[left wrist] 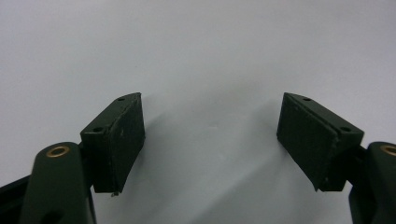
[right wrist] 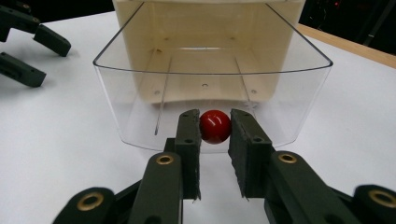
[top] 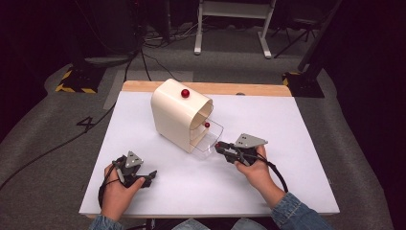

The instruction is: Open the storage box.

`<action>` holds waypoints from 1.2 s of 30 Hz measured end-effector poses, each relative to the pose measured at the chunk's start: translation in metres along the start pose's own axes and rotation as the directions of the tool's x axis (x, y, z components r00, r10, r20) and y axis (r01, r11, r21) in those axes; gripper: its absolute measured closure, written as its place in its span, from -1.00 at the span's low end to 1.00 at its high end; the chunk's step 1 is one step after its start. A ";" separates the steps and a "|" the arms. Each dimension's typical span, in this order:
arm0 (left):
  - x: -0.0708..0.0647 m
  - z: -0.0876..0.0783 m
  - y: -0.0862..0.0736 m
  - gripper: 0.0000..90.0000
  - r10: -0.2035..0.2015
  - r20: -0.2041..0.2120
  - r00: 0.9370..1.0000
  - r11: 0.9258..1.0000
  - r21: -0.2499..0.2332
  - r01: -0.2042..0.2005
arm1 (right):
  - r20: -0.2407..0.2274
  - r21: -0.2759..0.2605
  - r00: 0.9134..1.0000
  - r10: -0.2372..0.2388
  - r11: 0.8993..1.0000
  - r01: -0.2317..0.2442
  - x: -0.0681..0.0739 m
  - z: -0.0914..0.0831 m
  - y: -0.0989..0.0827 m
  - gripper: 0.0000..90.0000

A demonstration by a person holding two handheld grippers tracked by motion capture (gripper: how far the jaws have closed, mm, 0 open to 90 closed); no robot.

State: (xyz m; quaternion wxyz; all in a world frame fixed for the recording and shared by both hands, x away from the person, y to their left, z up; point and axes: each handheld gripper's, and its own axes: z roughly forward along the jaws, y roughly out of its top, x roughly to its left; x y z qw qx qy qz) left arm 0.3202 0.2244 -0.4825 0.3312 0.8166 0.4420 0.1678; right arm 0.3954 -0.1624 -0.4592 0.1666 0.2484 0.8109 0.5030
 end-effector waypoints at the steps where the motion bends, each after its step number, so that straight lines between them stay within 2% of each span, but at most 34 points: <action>1: 0.000 0.000 0.000 -0.48 -0.001 0.000 1.000 1.000 -0.002 0.001 | -0.001 0.004 1.000 -0.001 1.000 0.001 0.000 -0.003 -0.001 0.65; 7: 0.000 0.000 0.000 -0.48 -0.002 0.002 1.000 1.000 0.000 0.002 | 0.001 0.010 1.000 0.012 1.000 -0.012 0.001 -0.022 -0.010 0.65; 12: 0.000 0.000 0.000 -0.48 -0.002 0.002 1.000 1.000 0.001 0.002 | 0.001 0.043 1.000 0.027 0.999 -0.027 -0.001 -0.026 -0.018 0.64; 15: 0.000 0.000 0.000 -0.48 -0.003 0.002 1.000 1.000 0.001 0.003 | 0.020 0.095 0.999 0.026 0.995 -0.028 -0.001 -0.025 -0.022 0.44; 20: 0.000 0.000 0.000 -0.48 -0.003 0.003 1.000 1.000 0.001 0.003 | 0.027 0.112 0.999 0.031 0.993 -0.034 -0.001 -0.035 -0.023 0.23; 26: 0.000 0.000 0.000 -0.48 -0.003 0.003 1.000 1.000 0.002 0.003 | 0.024 0.080 0.998 0.056 0.995 -0.058 -0.003 -0.048 -0.012 0.16; 29: 0.000 0.000 0.000 -0.48 -0.002 0.003 1.000 1.000 0.002 0.002 | 0.021 0.042 0.999 0.047 0.998 -0.048 -0.004 -0.053 0.006 0.14; 31: 0.000 0.000 0.000 -0.48 -0.003 0.004 1.000 1.000 0.001 0.003 | 0.016 0.037 0.999 0.049 0.998 -0.049 -0.004 -0.053 0.009 0.13; 32: 0.000 0.000 0.000 -0.48 -0.003 0.003 1.000 1.000 0.003 0.003 | 0.012 0.027 0.999 0.046 0.999 -0.047 -0.004 -0.053 0.019 0.13; 36: 0.000 0.000 0.000 -0.48 -0.005 0.004 1.000 1.000 0.003 0.005 | 0.000 0.006 0.999 0.033 0.999 -0.033 -0.002 -0.049 0.037 0.12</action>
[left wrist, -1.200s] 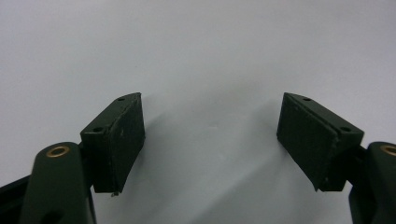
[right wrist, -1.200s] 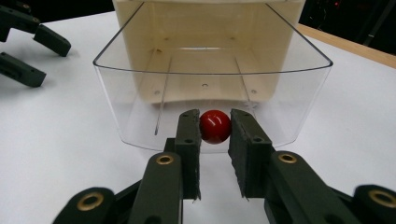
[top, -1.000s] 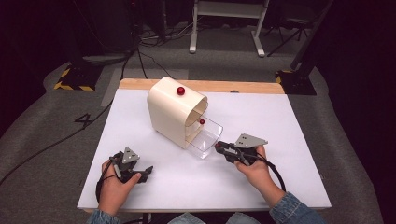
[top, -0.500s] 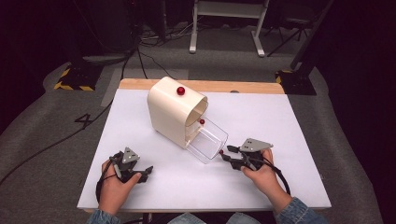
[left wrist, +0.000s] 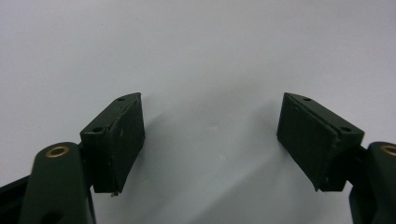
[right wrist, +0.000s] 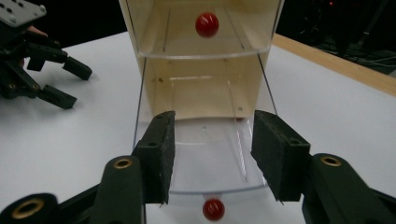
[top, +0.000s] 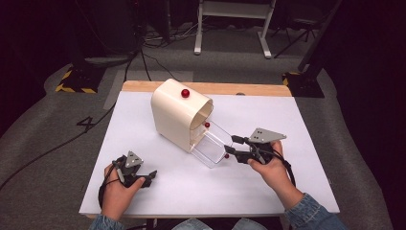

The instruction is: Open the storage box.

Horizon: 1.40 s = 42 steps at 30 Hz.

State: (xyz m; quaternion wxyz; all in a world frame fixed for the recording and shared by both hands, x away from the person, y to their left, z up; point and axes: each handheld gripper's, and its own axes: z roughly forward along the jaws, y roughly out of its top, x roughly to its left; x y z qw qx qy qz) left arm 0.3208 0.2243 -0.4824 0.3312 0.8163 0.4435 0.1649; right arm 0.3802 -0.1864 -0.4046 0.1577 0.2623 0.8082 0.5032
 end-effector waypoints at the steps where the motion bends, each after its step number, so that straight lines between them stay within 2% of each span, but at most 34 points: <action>1: 0.000 0.000 0.000 -0.48 0.002 0.000 1.000 1.000 -0.001 -0.002 | -0.005 -0.003 1.000 -0.007 1.000 0.007 0.000 0.001 0.005 0.12; 7: 0.000 0.000 0.000 -0.48 0.002 -0.002 1.000 1.000 -0.004 -0.002 | -0.026 -0.015 0.999 -0.019 1.000 0.019 0.001 0.012 0.028 0.15; 12: -0.001 0.000 -0.001 -0.48 0.003 -0.007 1.000 1.000 -0.005 -0.003 | -0.040 -0.027 0.999 -0.006 1.000 0.005 -0.002 0.024 0.038 0.14; 16: -0.001 0.000 -0.001 -0.48 0.002 -0.004 1.000 1.000 -0.004 -0.002 | -0.048 -0.023 0.999 -0.014 1.000 0.013 -0.004 0.035 0.043 0.15; 19: -0.001 0.000 -0.001 -0.48 0.005 -0.007 1.000 1.000 -0.005 -0.005 | -0.057 -0.039 0.998 -0.015 0.999 0.013 -0.008 0.043 0.046 0.21; 27: -0.002 0.000 -0.001 -0.47 0.016 -0.017 1.000 1.000 -0.009 -0.017 | -0.075 -0.067 0.997 -0.033 0.997 0.029 -0.008 0.060 0.045 0.33; 31: -0.003 -0.001 -0.002 -0.47 0.024 -0.025 0.999 1.000 -0.013 -0.025 | -0.062 -0.078 0.997 -0.054 0.996 0.049 -0.007 0.065 0.043 0.49; 34: -0.004 -0.001 -0.002 -0.47 0.031 -0.033 0.999 0.999 -0.015 -0.032 | -0.053 -0.087 0.997 -0.061 0.995 0.056 -0.008 0.066 0.043 0.64; 42: -0.003 -0.001 -0.002 -0.47 0.029 -0.026 0.999 0.999 -0.013 -0.030 | -0.037 -0.091 0.996 -0.080 0.993 0.077 -0.002 0.059 0.042 0.65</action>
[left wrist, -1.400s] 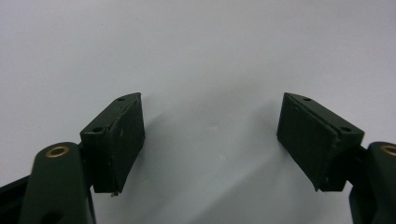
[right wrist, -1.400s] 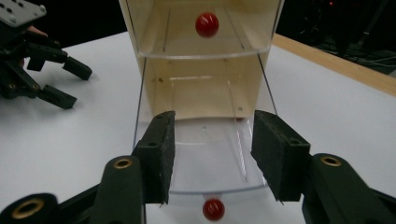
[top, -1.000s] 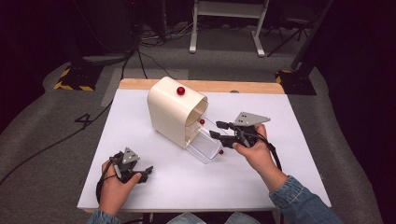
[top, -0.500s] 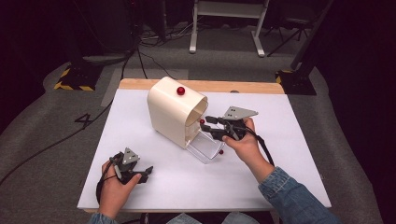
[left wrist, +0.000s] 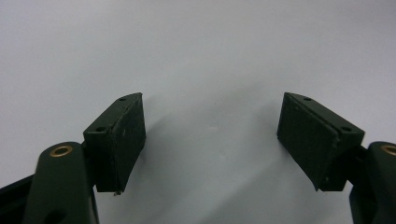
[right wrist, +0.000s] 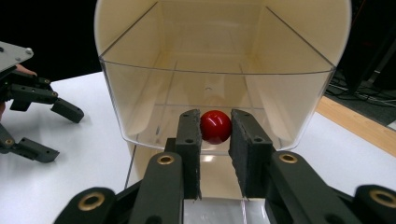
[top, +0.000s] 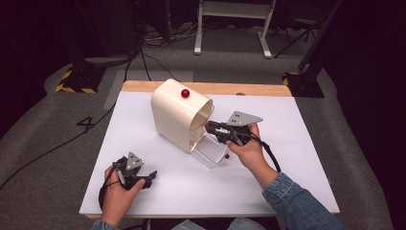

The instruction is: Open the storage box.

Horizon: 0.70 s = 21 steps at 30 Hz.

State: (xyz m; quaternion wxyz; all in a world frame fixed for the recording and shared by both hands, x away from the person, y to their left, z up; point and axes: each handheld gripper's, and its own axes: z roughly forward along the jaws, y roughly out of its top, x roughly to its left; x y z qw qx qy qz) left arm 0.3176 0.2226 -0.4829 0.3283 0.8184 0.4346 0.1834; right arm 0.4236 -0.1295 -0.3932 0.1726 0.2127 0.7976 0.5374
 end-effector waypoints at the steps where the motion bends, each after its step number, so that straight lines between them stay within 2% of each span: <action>1: 0.000 0.000 0.000 -0.47 0.000 0.000 1.000 1.000 0.000 0.000 | 0.001 0.000 1.000 0.003 1.000 -0.003 0.001 -0.002 0.000 0.65; 4: 0.001 0.000 0.000 -0.47 -0.010 0.006 1.000 1.000 0.003 0.010 | 0.003 0.002 1.000 0.001 1.000 -0.001 0.002 -0.010 0.000 0.65; 7: 0.001 0.000 0.000 -0.47 -0.012 0.009 1.000 1.000 0.007 0.012 | 0.008 -0.001 1.000 0.004 1.000 -0.003 0.003 -0.027 -0.003 0.65; 9: 0.001 0.000 0.000 -0.47 -0.014 0.010 1.000 1.000 0.005 0.013 | 0.006 -0.004 1.000 0.005 1.000 -0.005 0.003 -0.030 -0.003 0.65; 12: 0.001 0.000 0.000 -0.47 -0.014 0.010 1.000 1.000 0.006 0.014 | 0.006 -0.013 1.000 0.006 1.000 -0.006 0.005 -0.044 -0.005 0.65; 13: 0.002 0.000 0.000 -0.47 -0.015 0.010 1.000 1.000 0.006 0.015 | 0.011 -0.019 1.000 0.004 1.000 -0.003 0.006 -0.048 -0.006 0.88; 15: 0.002 0.001 0.000 -0.47 -0.014 0.011 1.000 1.000 0.007 0.014 | 0.000 -0.029 1.000 0.006 1.000 -0.006 0.006 -0.053 -0.007 0.88; 16: 0.002 0.001 0.001 -0.47 -0.014 0.010 1.000 1.000 0.006 0.014 | -0.007 -0.040 1.000 0.022 0.999 -0.023 0.006 -0.056 -0.007 0.85; 18: 0.002 0.001 0.001 -0.47 -0.015 0.011 1.000 1.000 0.006 0.015 | 0.003 -0.010 1.000 -0.008 1.000 0.008 0.007 -0.059 -0.010 0.80; 21: 0.001 0.000 0.000 -0.47 -0.011 0.008 1.000 1.000 0.007 0.011 | 0.002 -0.002 1.000 -0.006 1.000 0.006 0.009 -0.060 -0.013 0.77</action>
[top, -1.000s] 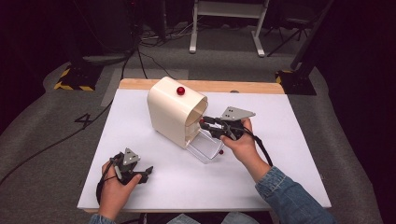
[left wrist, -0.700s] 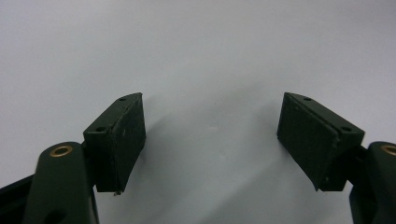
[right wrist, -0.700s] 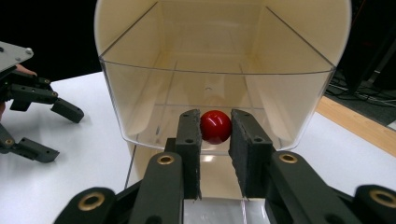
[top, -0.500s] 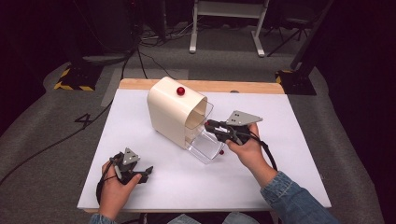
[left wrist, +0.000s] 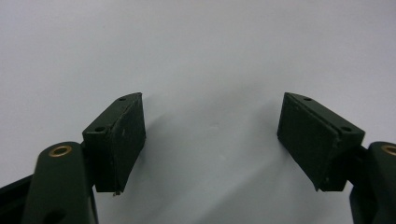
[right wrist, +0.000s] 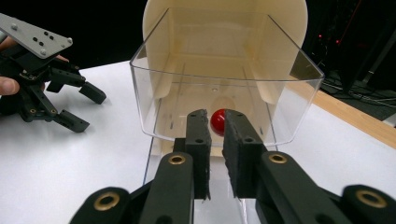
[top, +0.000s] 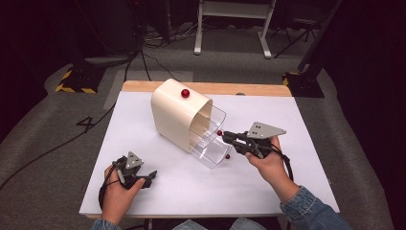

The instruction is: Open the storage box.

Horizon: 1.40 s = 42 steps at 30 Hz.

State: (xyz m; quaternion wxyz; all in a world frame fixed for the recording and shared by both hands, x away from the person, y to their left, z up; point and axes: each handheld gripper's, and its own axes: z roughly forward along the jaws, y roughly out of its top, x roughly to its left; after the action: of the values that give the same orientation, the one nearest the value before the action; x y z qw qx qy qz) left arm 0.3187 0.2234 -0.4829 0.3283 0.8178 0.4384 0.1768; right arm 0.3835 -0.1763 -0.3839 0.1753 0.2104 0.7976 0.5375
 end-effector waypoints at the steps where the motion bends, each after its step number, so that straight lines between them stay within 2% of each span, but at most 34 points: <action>1: 0.000 0.000 0.000 -0.47 0.000 -0.001 1.000 1.000 -0.002 0.000 | -0.001 -0.002 1.000 0.004 1.000 -0.004 0.000 -0.001 0.000 0.75; 4: 0.000 0.000 0.000 -0.47 0.000 0.000 1.000 1.000 0.000 0.000 | 0.004 -0.006 1.000 0.010 1.000 -0.010 0.000 -0.002 -0.001 0.66; 5: 0.000 0.000 0.000 -0.47 -0.004 0.001 1.000 1.000 -0.001 0.004 | 0.013 -0.009 1.000 0.017 1.000 -0.017 -0.002 -0.001 -0.001 0.54; 7: 0.000 0.000 0.000 -0.47 -0.002 0.001 1.000 1.000 0.000 0.002 | 0.016 0.000 1.000 0.024 1.000 -0.024 -0.001 0.002 -0.001 0.45; 10: 0.000 0.000 0.000 -0.47 0.000 0.000 1.000 1.000 0.000 0.000 | 0.021 0.007 0.999 0.024 1.000 -0.024 -0.001 0.006 -0.003 0.45; 12: 0.000 0.000 0.000 -0.47 0.000 -0.001 1.000 1.000 0.000 0.000 | 0.019 0.010 0.999 0.038 0.999 -0.038 -0.002 0.016 -0.005 0.45; 16: 0.000 0.000 0.000 -0.47 0.002 -0.003 1.000 1.000 -0.003 -0.002 | 0.025 0.014 0.999 0.042 0.999 -0.043 -0.003 0.023 -0.006 0.64; 18: 0.000 0.000 0.000 -0.47 0.002 -0.003 1.000 1.000 -0.003 -0.002 | 0.030 0.013 0.999 0.036 0.999 -0.036 -0.003 0.023 -0.007 0.65; 26: 0.000 0.000 0.000 -0.47 0.000 -0.001 1.000 1.000 -0.002 0.000 | 0.032 0.016 0.999 0.022 1.000 -0.022 0.000 0.013 -0.010 0.65; 31: 0.000 0.000 0.000 -0.47 -0.001 0.000 1.000 1.000 0.000 0.001 | 0.031 0.028 0.999 0.034 0.999 -0.035 -0.001 0.002 -0.017 0.65; 36: 0.000 0.000 0.000 -0.47 0.000 -0.001 1.000 1.000 0.000 0.000 | 0.031 0.048 0.999 0.037 0.998 -0.038 -0.002 0.003 -0.023 0.65; 38: 0.000 0.000 0.000 -0.47 0.000 -0.001 1.000 1.000 0.000 0.000 | 0.031 0.051 0.999 0.036 0.998 -0.038 -0.002 0.004 -0.024 0.61; 40: 0.000 0.000 0.000 -0.47 0.000 0.000 1.000 1.000 0.000 0.000 | 0.038 0.067 0.999 0.036 0.997 -0.038 -0.001 0.006 -0.025 0.46; 42: 0.000 0.000 0.000 -0.47 0.001 -0.001 1.000 1.000 -0.001 -0.001 | 0.040 0.073 0.999 0.032 0.997 -0.035 0.000 0.006 -0.026 0.41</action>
State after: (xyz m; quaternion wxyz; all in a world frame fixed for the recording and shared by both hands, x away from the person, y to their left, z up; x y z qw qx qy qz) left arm 0.3185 0.2233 -0.4830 0.3285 0.8177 0.4381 0.1776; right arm 0.3828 -0.1805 -0.4104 0.1736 0.2404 0.8097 0.5064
